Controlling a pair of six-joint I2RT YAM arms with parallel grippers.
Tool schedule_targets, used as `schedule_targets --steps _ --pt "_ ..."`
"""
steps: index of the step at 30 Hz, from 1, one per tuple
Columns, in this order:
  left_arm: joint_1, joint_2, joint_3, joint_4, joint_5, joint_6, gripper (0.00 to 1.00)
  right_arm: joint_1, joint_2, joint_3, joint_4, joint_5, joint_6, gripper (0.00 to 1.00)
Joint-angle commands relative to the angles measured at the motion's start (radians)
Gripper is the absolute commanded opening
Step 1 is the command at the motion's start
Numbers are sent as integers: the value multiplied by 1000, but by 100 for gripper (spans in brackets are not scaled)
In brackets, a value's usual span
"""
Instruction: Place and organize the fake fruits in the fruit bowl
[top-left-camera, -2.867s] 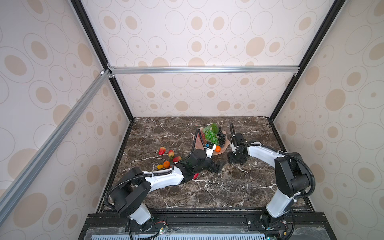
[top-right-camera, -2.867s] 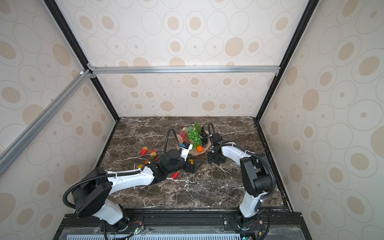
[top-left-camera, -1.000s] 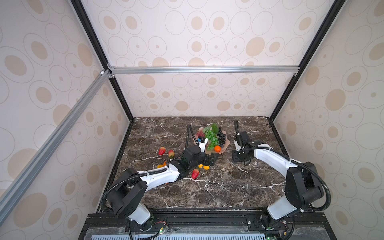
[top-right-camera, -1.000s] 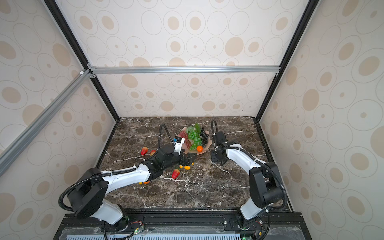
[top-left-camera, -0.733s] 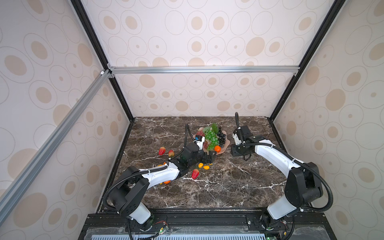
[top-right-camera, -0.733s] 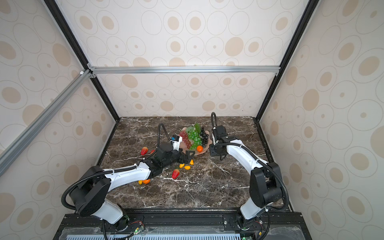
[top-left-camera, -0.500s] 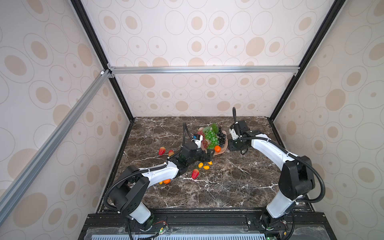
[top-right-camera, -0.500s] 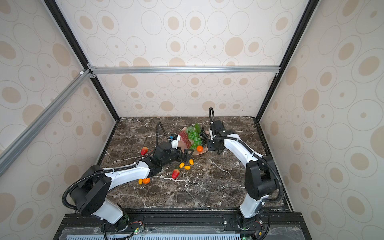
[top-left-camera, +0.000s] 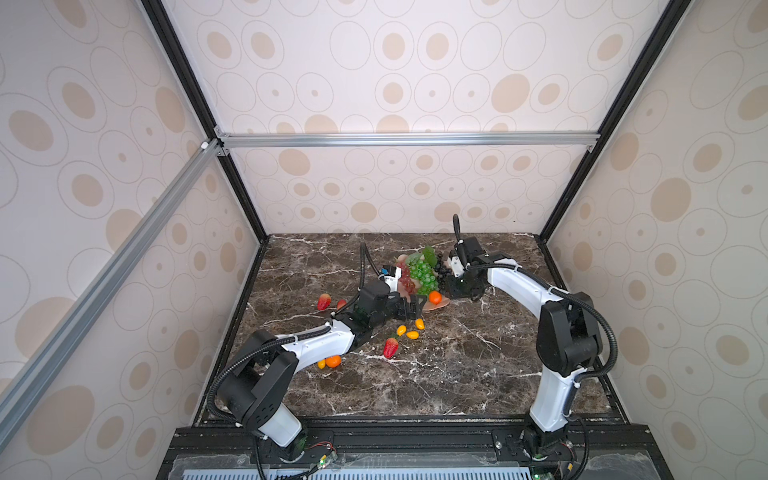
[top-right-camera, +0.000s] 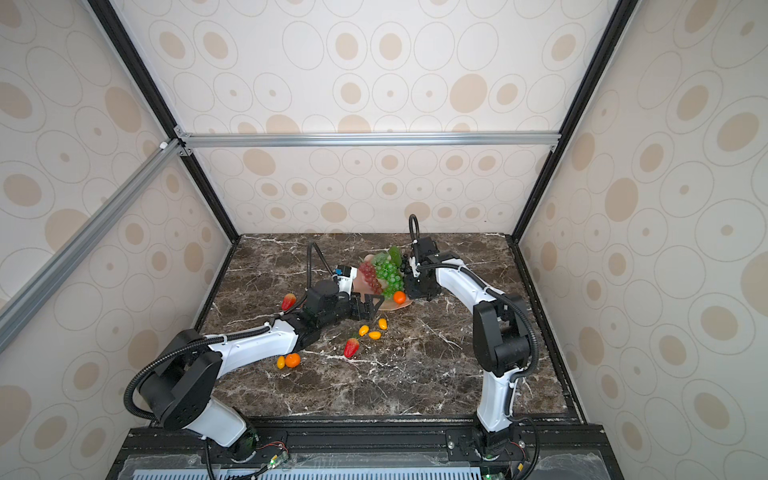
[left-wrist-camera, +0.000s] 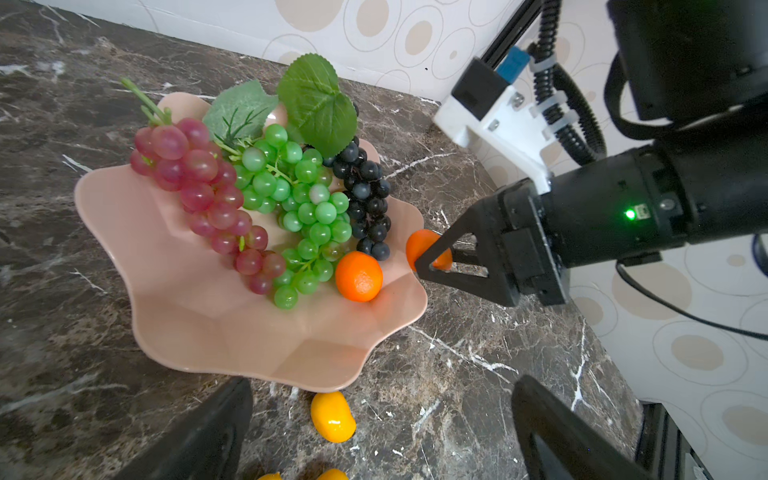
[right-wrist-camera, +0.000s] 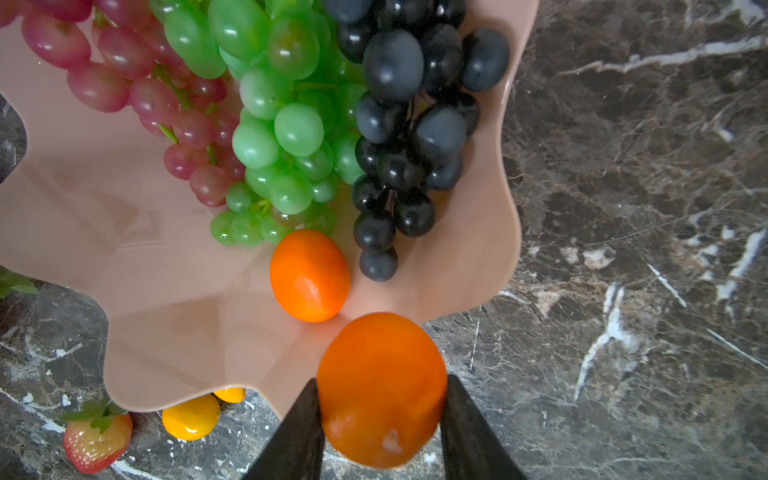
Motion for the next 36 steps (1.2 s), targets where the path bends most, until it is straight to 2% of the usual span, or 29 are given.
schedule_targets --steps 1,10,21,26,36 --pt "8 6 10 40 17 -19 98 5 34 46 -24 -20 -15 43" --pt "12 -1 -7 45 21 -22 98 9 86 83 -31 -43 -18 44" --pt "16 -16 -33 61 24 -35 98 9 91 90 -26 -50 -15 56" --pt "22 -29 -43 59 20 -31 98 8 48 71 -20 -24 -14 56" --pt "29 -37 -60 73 25 -36 98 10 18 54 -12 -21 -16 48"
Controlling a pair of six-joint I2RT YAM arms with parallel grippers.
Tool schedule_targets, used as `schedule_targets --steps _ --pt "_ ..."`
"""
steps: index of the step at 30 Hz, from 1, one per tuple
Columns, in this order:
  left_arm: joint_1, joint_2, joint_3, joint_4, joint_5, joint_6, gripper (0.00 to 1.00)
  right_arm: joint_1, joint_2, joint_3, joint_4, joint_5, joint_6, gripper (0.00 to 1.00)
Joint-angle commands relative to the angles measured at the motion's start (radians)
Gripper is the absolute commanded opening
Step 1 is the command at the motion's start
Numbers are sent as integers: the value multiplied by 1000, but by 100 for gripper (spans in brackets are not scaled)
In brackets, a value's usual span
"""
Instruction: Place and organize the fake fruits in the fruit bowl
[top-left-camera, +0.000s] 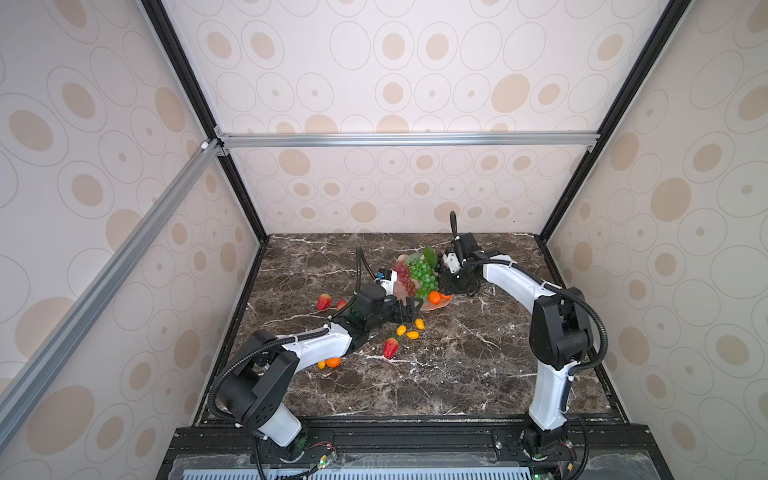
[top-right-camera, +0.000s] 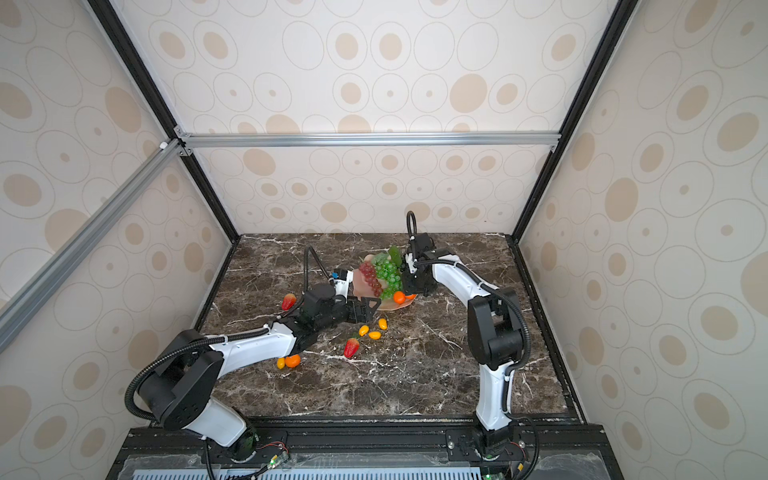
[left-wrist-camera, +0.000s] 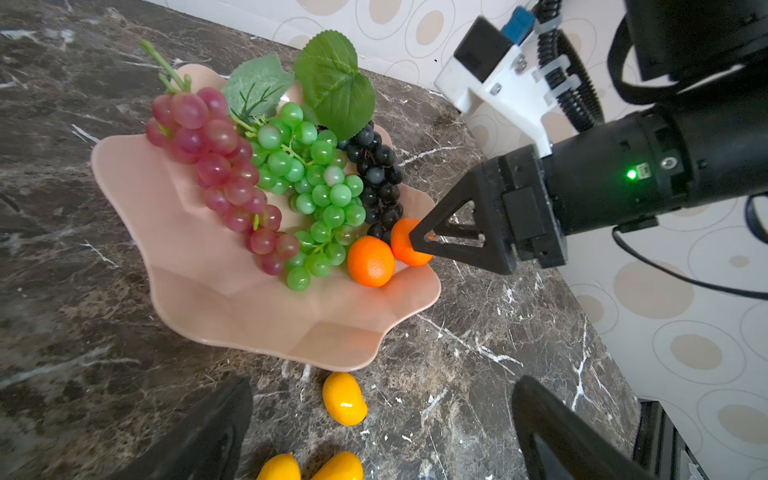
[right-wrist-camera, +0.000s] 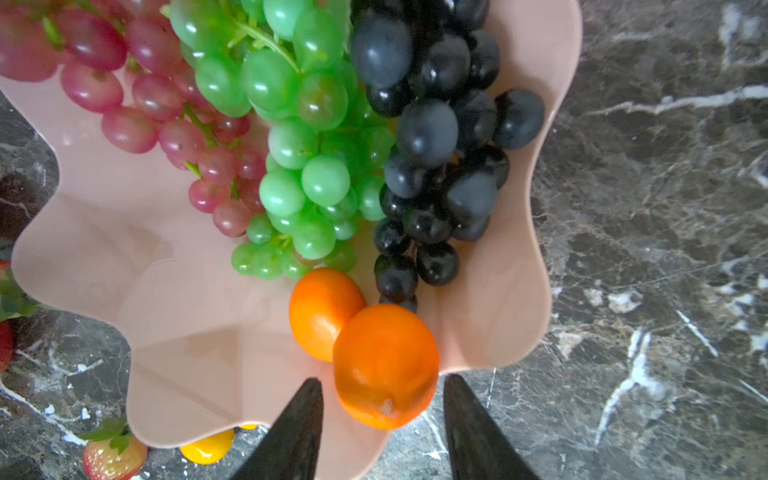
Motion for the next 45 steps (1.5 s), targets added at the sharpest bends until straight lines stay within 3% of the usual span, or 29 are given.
schedule_targets --steps 1,10,33,45 --pt "7 -32 -5 39 7 -17 98 10 -26 -7 -14 8 -11 46" --pt "8 -29 -7 43 18 -20 98 9 21 18 -25 -13 -13 37" --pt "24 -76 -36 16 -11 -9 98 18 71 41 -42 -28 -11 36" --pt "41 -192 -79 -88 -76 29 98 26 -96 -7 3 17 -6 53"
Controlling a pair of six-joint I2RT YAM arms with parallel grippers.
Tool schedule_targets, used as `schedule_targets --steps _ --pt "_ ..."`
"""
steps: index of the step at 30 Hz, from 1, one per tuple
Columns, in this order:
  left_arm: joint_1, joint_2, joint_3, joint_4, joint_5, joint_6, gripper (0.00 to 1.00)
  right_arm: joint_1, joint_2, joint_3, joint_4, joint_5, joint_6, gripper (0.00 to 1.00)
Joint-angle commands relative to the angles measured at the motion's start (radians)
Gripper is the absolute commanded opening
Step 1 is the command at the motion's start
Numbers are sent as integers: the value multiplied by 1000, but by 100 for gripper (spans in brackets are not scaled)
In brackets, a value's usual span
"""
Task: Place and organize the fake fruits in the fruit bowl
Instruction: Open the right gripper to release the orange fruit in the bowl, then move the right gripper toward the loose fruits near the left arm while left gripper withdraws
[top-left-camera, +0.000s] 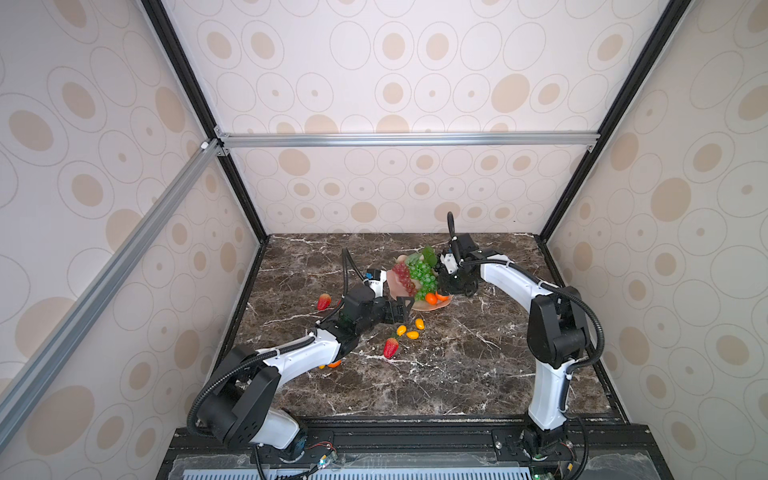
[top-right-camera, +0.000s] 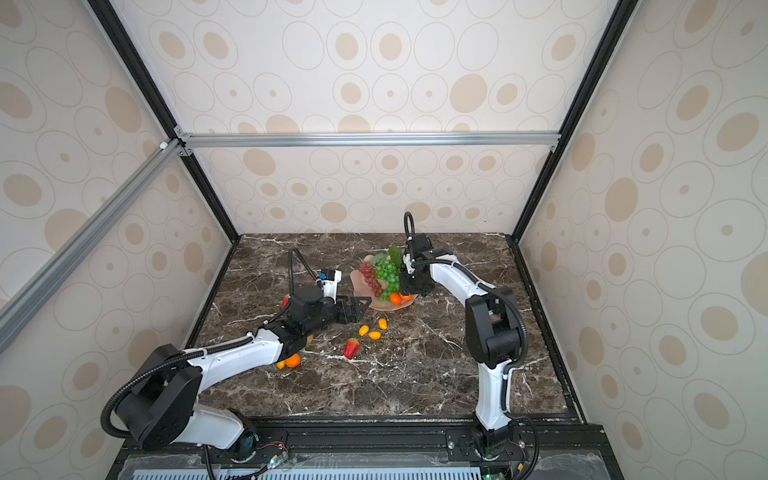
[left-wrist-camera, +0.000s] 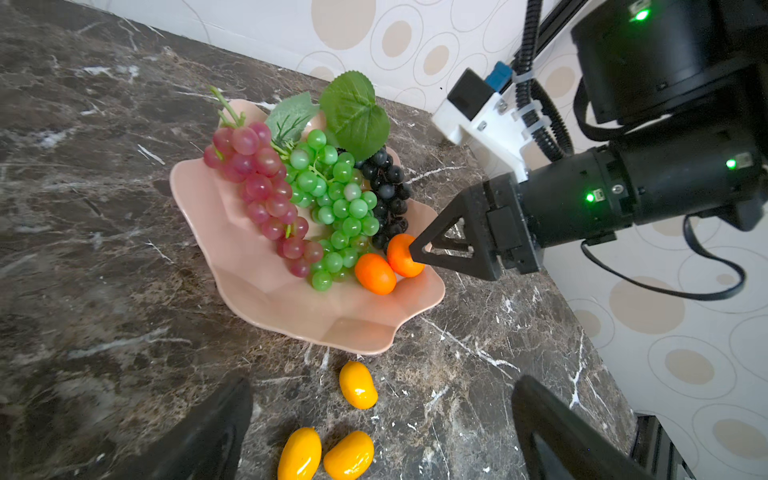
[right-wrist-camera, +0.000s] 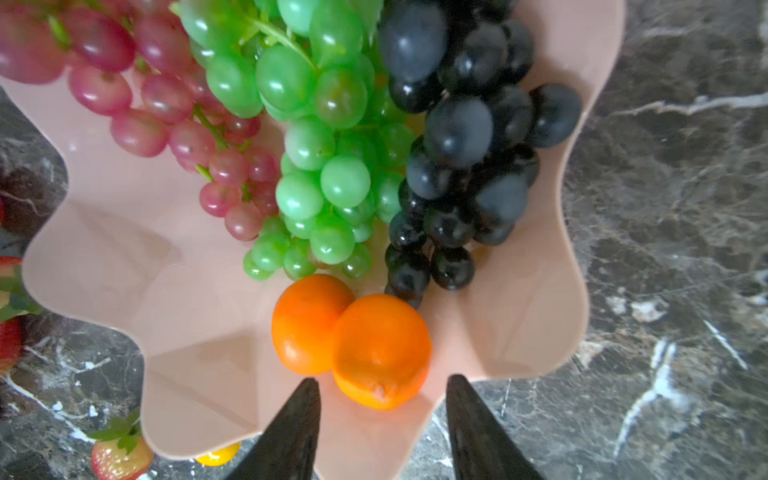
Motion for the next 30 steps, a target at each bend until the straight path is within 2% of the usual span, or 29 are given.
schedule_targets --steps 1,7,14,21,26,30 --pt "10 -61 -12 -67 -48 29 98 19 -102 -25 9 30 -6 53" --pt "14 -173 -41 -227 -119 44 98 97 -206 -139 62 76 7 53" --pt "52 -355 -104 -406 -226 21 98 249 -266 -223 140 112 41 53" --pt "149 -495 -146 -600 -374 -59 98 386 -218 -196 228 113 86 53" --pt "224 -506 -150 -675 -392 -100 97 458 -171 -138 247 114 84 53" --pt "274 -495 -151 -715 -378 -126 93 510 -126 -97 274 61 70 52"
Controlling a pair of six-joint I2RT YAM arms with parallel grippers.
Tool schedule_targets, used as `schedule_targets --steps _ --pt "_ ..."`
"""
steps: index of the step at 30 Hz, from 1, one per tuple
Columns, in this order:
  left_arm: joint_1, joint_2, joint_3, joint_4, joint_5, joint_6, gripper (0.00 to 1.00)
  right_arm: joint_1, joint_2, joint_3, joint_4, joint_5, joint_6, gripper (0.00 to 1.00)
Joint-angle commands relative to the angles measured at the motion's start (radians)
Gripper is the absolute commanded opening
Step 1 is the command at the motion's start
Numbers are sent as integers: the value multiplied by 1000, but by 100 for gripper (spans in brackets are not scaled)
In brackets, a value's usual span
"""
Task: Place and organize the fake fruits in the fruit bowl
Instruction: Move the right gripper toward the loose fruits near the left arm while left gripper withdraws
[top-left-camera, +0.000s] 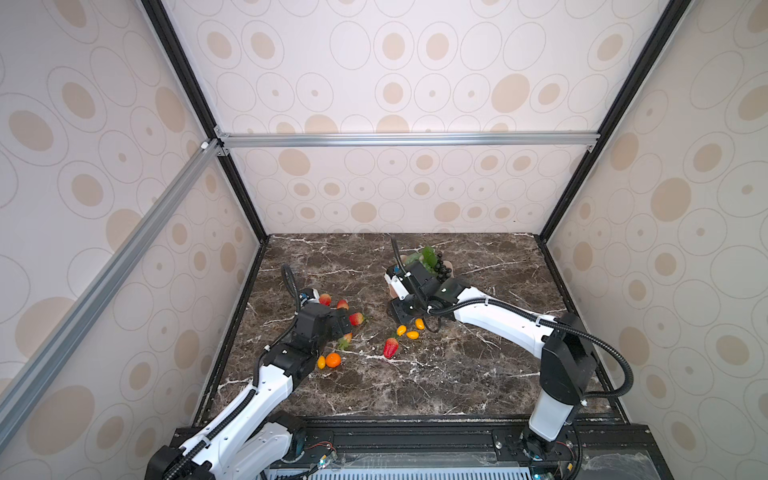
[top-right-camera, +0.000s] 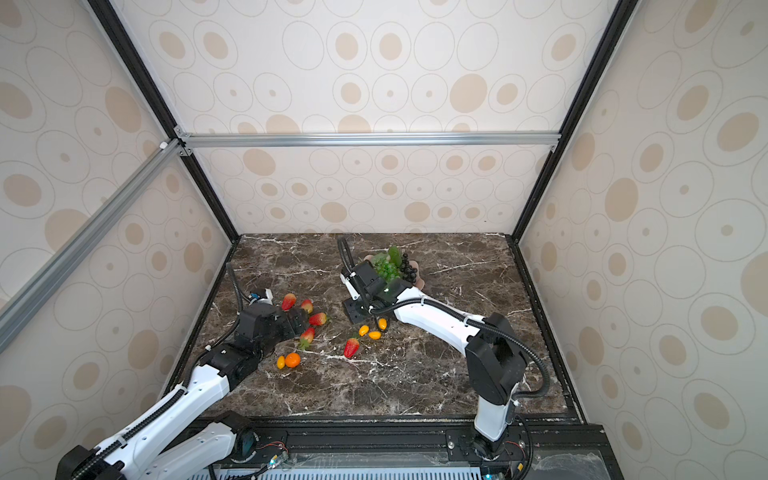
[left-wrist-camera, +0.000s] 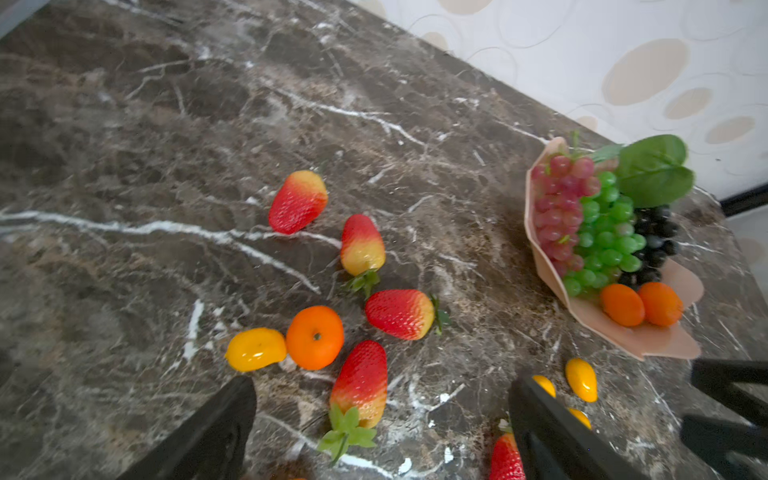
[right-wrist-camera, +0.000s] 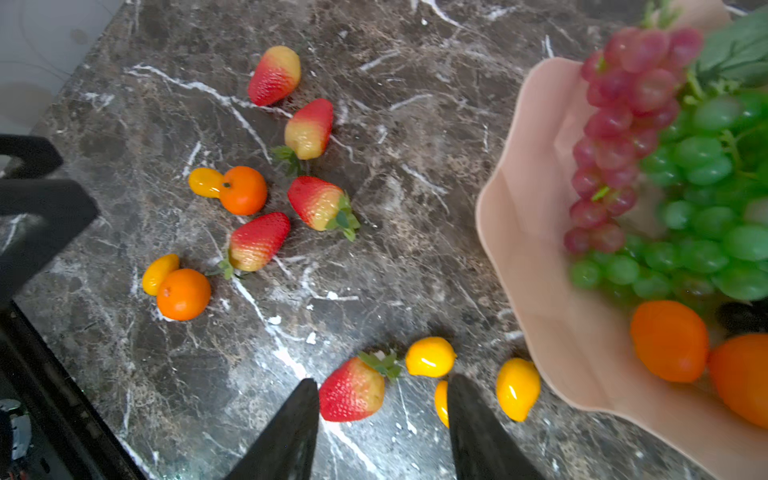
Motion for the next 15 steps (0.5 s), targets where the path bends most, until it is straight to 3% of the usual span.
schedule_targets --steps 1,15 --pt "54 -9 -3 -76 -6 -49 92 50 50 51 33 -38 -13 52" --pt "533 -194 5 -156 295 -2 98 256 382 366 -31 -81 -88 52"
